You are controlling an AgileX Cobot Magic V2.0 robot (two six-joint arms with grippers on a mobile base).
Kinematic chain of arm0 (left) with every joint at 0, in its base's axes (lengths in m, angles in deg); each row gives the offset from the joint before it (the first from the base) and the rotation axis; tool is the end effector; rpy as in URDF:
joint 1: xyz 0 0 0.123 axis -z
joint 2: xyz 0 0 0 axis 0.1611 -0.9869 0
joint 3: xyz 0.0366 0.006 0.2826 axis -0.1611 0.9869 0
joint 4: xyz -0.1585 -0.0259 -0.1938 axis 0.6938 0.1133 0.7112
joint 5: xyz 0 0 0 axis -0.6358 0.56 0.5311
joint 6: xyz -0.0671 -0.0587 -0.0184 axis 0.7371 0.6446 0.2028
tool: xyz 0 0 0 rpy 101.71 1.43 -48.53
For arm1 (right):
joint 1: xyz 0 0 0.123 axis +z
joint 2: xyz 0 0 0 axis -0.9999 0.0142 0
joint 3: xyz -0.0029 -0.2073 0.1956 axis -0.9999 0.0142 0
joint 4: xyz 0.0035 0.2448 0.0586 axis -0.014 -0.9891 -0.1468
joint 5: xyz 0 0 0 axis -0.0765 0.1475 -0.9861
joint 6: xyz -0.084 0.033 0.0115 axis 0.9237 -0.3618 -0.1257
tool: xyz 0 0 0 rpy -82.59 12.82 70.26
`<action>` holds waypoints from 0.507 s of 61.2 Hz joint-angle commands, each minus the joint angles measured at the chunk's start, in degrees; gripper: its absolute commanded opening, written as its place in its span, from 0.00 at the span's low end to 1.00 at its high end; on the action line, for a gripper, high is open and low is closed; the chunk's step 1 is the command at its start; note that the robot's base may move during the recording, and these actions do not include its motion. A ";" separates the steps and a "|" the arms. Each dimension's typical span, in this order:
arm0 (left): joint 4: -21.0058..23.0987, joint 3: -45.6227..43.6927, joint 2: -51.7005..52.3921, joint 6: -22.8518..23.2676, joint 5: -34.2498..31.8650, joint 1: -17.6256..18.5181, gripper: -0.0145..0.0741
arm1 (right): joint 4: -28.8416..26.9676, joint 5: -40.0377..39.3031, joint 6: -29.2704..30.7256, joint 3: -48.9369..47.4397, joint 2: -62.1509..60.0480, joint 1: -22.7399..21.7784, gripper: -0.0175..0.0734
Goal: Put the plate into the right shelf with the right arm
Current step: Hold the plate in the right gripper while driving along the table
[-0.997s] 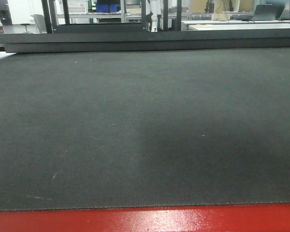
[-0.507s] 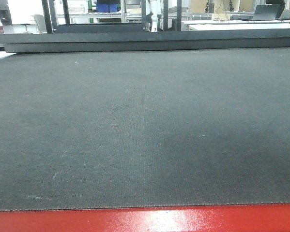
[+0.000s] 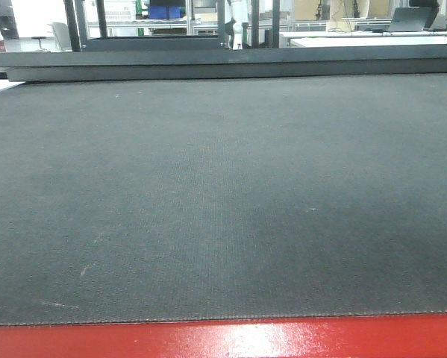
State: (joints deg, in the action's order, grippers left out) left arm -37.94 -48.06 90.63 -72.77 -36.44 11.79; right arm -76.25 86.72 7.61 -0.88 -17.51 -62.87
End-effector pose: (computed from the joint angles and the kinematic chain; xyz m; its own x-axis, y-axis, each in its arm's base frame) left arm 0.0563 -0.0046 0.1923 -0.0423 0.0560 -0.9975 0.0692 0.9962 0.0530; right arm 0.0442 0.0167 0.3942 0.1209 0.1142 -0.9861 -0.4052 0.9125 0.0560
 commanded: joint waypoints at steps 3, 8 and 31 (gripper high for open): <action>0.34 0.45 0.63 0.16 -4.79 0.31 0.11 | 0.60 -5.14 0.29 -1.83 0.48 -0.13 0.22; 0.34 0.45 0.63 0.16 -4.79 0.31 0.11 | 0.60 -5.14 0.29 -1.83 0.48 -0.13 0.22; 0.34 0.45 0.63 0.16 -4.79 0.31 0.11 | 0.60 -5.14 0.29 -1.83 0.48 -0.13 0.22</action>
State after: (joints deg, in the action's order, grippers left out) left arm -37.94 -48.06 90.63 -72.77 -36.44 11.79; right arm -76.25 86.72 7.61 -0.88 -17.51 -62.87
